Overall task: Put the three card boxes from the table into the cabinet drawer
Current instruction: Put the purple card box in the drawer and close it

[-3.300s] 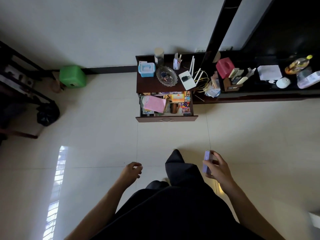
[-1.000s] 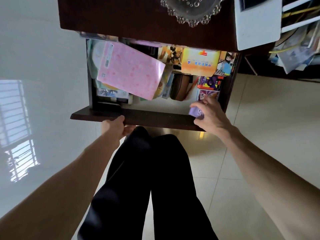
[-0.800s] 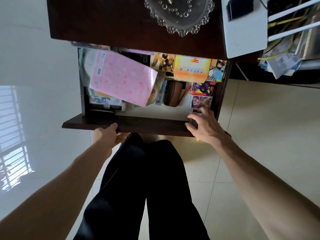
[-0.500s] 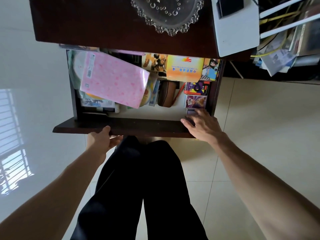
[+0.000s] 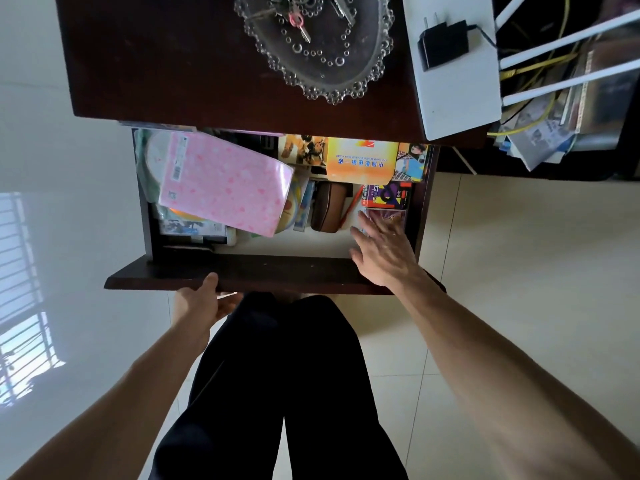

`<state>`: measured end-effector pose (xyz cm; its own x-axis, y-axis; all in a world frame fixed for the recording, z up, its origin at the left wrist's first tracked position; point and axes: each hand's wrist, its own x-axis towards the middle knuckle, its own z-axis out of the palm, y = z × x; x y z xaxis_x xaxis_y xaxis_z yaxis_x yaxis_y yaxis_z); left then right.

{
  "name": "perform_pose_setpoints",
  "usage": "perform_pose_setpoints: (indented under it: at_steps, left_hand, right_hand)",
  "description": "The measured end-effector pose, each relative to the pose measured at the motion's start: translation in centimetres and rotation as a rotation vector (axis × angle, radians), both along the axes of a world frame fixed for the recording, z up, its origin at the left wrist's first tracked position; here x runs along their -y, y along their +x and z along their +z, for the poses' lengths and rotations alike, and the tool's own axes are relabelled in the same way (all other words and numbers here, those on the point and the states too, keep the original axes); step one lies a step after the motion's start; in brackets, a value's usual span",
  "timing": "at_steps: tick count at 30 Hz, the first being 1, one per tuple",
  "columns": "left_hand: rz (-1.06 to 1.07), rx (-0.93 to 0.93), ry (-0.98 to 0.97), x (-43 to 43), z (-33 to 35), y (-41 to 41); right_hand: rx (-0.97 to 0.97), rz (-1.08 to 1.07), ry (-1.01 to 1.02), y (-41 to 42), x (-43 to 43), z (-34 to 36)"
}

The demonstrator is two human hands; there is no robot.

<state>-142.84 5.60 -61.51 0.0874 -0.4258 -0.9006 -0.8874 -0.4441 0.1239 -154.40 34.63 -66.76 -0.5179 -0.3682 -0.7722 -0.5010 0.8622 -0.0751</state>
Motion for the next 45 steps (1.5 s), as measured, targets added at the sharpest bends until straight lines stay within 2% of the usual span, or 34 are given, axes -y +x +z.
perform_pose_setpoints:
  at_steps: [3, 5, 10, 15, 17, 20, 23, 26, 31, 41, 45]
  left_hand:
    - [-0.037, 0.018, -0.005, 0.2, -0.5, 0.5]
    - [-0.051, 0.021, -0.01, 0.2, -0.8, 0.8]
    - [-0.073, 0.017, -0.009, 0.1, -1.1, 1.1]
    - [-0.037, 0.011, 0.013, 0.4, -0.8, 0.8]
    - [0.036, -0.006, 0.034, 0.7, -0.2, 0.3]
    - [0.152, -0.025, 0.065, 1.0, 1.2, -0.4]
    - [0.233, -0.046, 0.082, 1.1, 2.9, -0.9]
    - [0.251, -0.053, 0.039, 1.4, 3.6, -0.8]
    - [0.209, -0.066, 0.037, 2.1, 3.6, -0.3]
    - [0.213, -0.103, 0.108, 3.2, 2.3, 0.6]
    - [0.221, -0.105, 0.123, 3.6, 2.1, 0.7]
  right_hand:
    - [0.033, 0.2, 0.113, -0.5, 0.0, -0.9]
    - [0.005, 0.233, 0.165, -0.3, -0.4, -1.1]
    - [0.019, 0.237, 0.207, 0.0, -0.7, -1.3]
    - [0.069, 0.081, 0.151, -0.4, 0.2, -0.4]
    - [0.079, -0.147, 0.052, 0.2, 1.0, 1.2]
    - [0.18, -0.763, -0.168, 2.0, 2.2, 4.1]
    - [0.275, -1.193, -0.29, 3.9, 2.8, 6.7]
    - [0.3, -1.6, -0.289, 6.1, 2.5, 8.0]
    - [0.231, -2.068, -0.136, 9.1, 0.9, 8.2]
    - [0.305, -2.512, -0.213, 8.2, 0.9, 4.7]
    - [0.363, -2.667, -0.375, 8.7, 1.7, 4.3]
